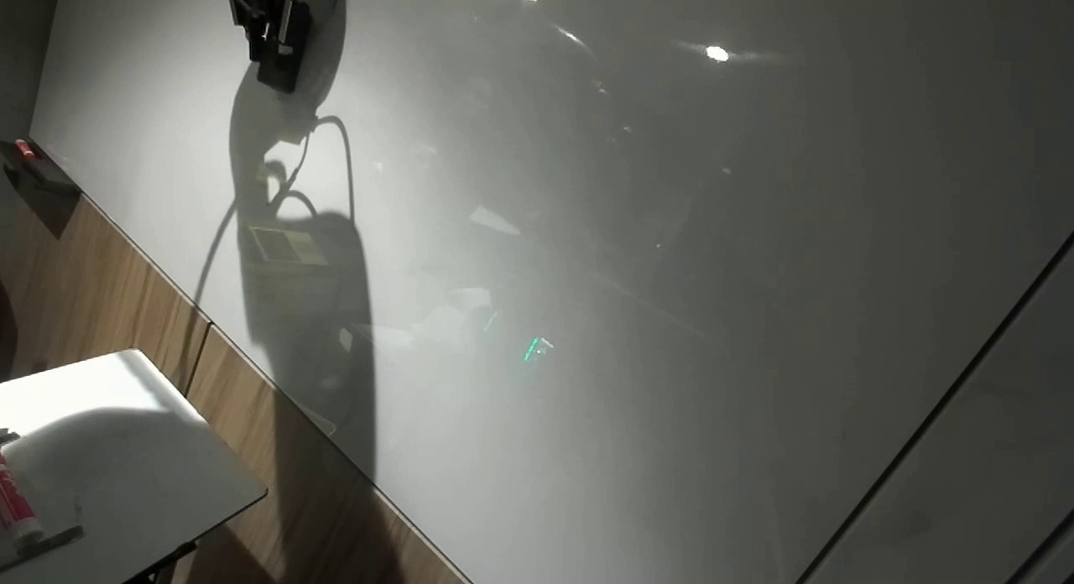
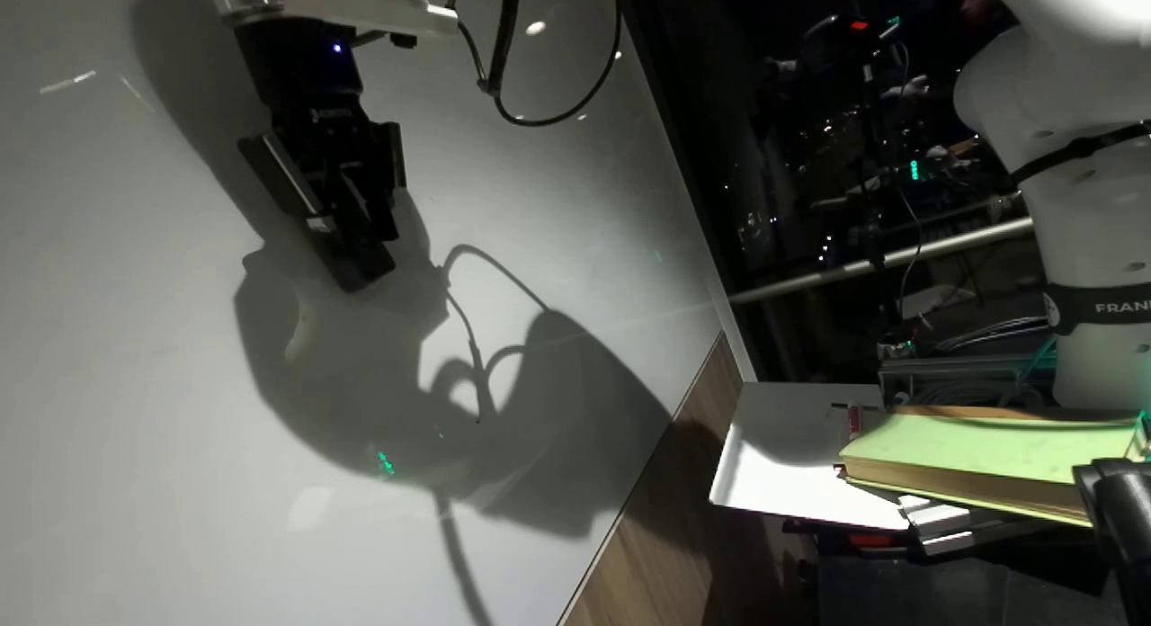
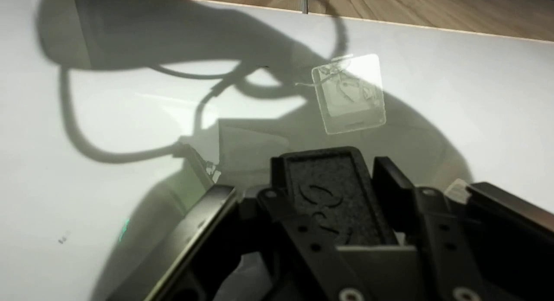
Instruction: Use the eraser to wipe the whiteboard.
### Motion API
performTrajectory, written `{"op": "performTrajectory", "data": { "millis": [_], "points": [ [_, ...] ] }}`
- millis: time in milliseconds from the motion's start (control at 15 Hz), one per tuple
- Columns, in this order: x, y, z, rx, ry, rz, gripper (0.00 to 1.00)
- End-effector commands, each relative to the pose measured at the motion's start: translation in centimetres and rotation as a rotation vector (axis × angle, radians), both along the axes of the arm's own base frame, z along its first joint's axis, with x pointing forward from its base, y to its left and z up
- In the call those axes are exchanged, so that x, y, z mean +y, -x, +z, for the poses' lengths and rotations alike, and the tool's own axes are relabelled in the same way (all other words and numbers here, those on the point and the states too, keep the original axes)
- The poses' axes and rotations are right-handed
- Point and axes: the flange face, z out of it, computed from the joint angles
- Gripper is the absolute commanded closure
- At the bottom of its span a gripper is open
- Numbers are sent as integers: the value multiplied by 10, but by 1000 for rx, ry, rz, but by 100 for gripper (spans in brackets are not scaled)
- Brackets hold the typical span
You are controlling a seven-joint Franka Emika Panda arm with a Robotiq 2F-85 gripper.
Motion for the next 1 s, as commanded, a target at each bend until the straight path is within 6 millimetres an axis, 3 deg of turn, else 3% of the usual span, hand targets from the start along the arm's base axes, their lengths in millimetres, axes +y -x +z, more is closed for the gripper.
{"op": "performTrajectory", "data": {
  "millis": [0,267,600,733,933],
  "points": [
    [-15,-10,23,-42,-2,-20,72],
    [-21,-14,55,-73,1,-30,72],
    [-47,-22,98,-97,6,-59,72],
    [-60,-27,101,-93,13,-70,72],
    [-94,-40,90,-66,28,-93,72]
  ]
}}
